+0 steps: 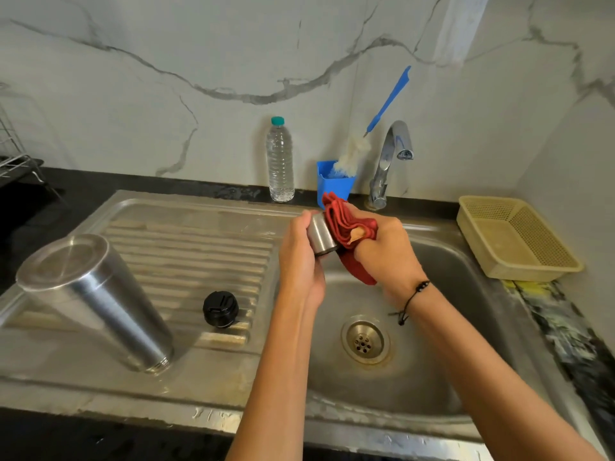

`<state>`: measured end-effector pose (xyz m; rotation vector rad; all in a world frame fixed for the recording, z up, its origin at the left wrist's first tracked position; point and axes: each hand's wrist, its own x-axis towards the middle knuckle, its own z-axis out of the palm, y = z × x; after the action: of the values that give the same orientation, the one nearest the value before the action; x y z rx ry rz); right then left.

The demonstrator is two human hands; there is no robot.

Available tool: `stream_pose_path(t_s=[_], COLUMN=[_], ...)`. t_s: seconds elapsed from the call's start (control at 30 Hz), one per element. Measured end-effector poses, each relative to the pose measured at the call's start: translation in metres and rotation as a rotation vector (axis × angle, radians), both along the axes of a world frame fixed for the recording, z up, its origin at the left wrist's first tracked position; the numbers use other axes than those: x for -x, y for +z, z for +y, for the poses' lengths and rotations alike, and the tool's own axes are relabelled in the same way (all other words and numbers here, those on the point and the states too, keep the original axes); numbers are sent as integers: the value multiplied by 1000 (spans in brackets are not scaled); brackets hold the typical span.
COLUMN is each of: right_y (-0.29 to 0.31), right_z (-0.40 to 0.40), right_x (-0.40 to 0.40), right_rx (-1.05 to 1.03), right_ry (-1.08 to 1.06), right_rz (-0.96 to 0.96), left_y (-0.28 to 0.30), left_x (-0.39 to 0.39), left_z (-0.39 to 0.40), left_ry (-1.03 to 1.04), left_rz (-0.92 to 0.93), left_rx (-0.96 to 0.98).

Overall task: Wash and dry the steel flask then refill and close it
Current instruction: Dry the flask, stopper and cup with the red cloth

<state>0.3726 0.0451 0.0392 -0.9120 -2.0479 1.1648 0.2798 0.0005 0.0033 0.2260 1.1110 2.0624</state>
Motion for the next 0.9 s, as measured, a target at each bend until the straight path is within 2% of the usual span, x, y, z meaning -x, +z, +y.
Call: stream_pose_path(t_s=[0.13,0.2,0.27,0.33,0.47,0.57,0.7,0.8,0.9], right_y=[6,7,12,22,27,26,28,23,16], right_z=[7,10,9,1,-27,-35,-16,-1,6], right_x=[-4,-5,-5,-3,10,14,14,14,10], right_rx=[249,261,121,-55,-422,-512,-352,-295,-245], right_ry=[-2,-68,-120,-81,63,85,28,8,2], right_rz=[143,212,223,180,-177,-255,-191,-177,-179], left_y=[-4,-4,-5,-5,2,6,12,18,13], left_x=[0,5,12,14,11,13,9,4,3], left_z=[-1,-5,-8,-8,-4,-7,-11,-10,-6], left_ry=[-98,-78,-11,28,39,45,59,47,26], left_rz=[33,-17,-47,-41,-4,-71,-17,-106,-199], left_rx=[8,-44,-47,-39,-66,-145,-168,-226,-191])
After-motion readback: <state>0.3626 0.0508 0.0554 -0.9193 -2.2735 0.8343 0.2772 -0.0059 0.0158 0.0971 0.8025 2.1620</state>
